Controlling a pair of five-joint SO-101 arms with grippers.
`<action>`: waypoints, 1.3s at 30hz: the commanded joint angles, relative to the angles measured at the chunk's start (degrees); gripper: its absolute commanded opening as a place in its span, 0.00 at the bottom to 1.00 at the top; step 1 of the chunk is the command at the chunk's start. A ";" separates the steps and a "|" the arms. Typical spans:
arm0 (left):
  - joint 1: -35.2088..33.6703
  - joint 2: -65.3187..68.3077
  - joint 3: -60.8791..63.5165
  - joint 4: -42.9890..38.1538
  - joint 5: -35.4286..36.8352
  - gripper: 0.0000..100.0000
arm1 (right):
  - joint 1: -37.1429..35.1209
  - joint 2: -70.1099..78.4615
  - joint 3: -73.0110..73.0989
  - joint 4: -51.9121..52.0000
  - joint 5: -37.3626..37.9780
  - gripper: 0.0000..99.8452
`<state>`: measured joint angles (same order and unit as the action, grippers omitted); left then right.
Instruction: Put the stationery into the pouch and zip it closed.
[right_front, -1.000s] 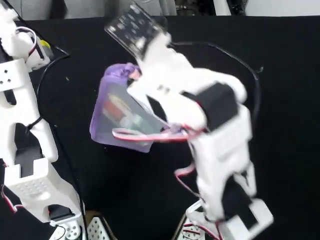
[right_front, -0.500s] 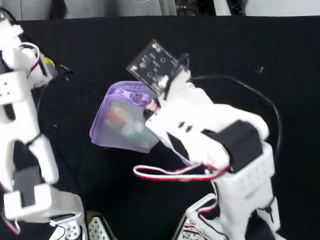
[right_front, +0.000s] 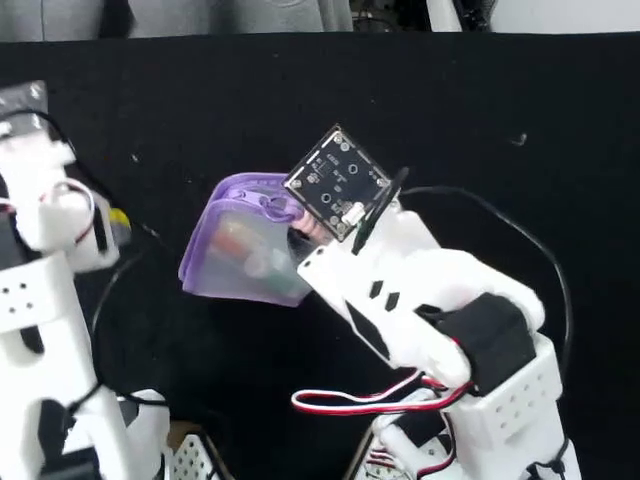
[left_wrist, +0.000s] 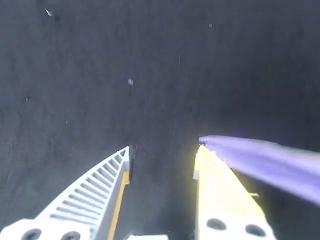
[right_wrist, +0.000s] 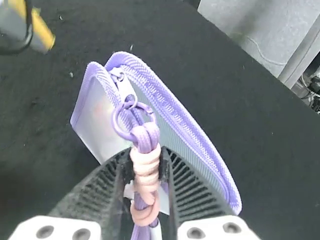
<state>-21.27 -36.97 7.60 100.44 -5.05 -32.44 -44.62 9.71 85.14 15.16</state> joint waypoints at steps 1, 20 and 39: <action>0.04 -5.45 4.35 0.26 -4.22 0.21 | -0.53 0.31 4.79 0.26 0.09 0.01; 0.75 -34.02 28.97 -17.85 -21.27 0.21 | -0.53 0.31 5.14 1.23 1.67 0.01; 31.69 -64.26 34.33 -14.77 -25.14 0.21 | -0.62 0.13 5.14 5.36 8.88 0.01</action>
<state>6.86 -100.97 43.65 84.62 -29.58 -32.44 -44.70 10.07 85.93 20.79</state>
